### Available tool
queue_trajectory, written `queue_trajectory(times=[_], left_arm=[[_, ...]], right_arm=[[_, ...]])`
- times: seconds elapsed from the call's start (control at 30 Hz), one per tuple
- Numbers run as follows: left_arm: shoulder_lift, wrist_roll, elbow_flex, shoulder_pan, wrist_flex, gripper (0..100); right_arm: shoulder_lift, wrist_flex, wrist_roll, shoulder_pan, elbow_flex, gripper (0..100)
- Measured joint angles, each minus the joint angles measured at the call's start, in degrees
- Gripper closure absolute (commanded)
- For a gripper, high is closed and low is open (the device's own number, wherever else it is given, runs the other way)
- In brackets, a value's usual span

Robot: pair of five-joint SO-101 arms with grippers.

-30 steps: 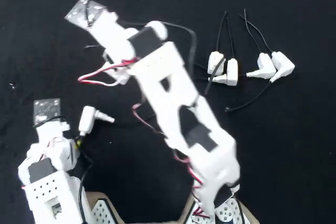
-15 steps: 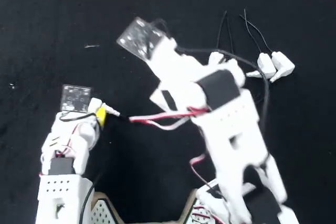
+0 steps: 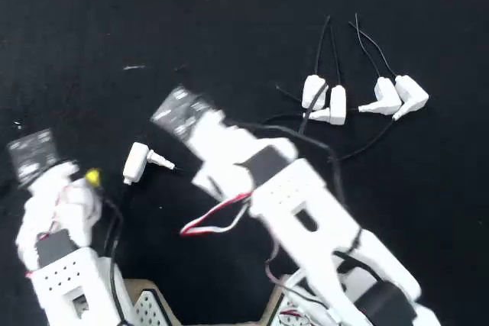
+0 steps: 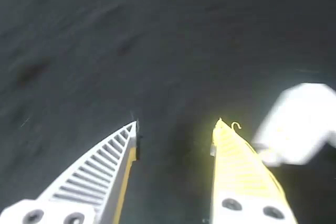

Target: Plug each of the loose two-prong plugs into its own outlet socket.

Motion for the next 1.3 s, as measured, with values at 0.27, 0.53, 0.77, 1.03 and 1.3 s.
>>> queue_trajectory(times=[0.27,0.53,0.77,1.03,1.3], left_arm=[[0.00,-6.86,-0.09,-15.74,7.03,77],[0.00,-8.70,-0.09,-13.89,7.03,77],[0.00,-8.79,1.49,-13.80,6.86,76],[0.00,-8.88,1.85,-13.80,6.86,76],[0.00,-8.79,1.85,-9.05,6.86,76]], right_arm=[[19.69,-8.00,-0.26,-4.66,-8.70,86.8],[38.86,-8.35,-0.26,-4.66,-21.71,87.0],[46.59,-8.44,-0.26,-4.66,-30.24,91.9],[49.23,-8.44,-0.18,-4.66,-33.41,98.8],[48.88,-8.44,-2.81,-3.08,-33.41,98.8]])
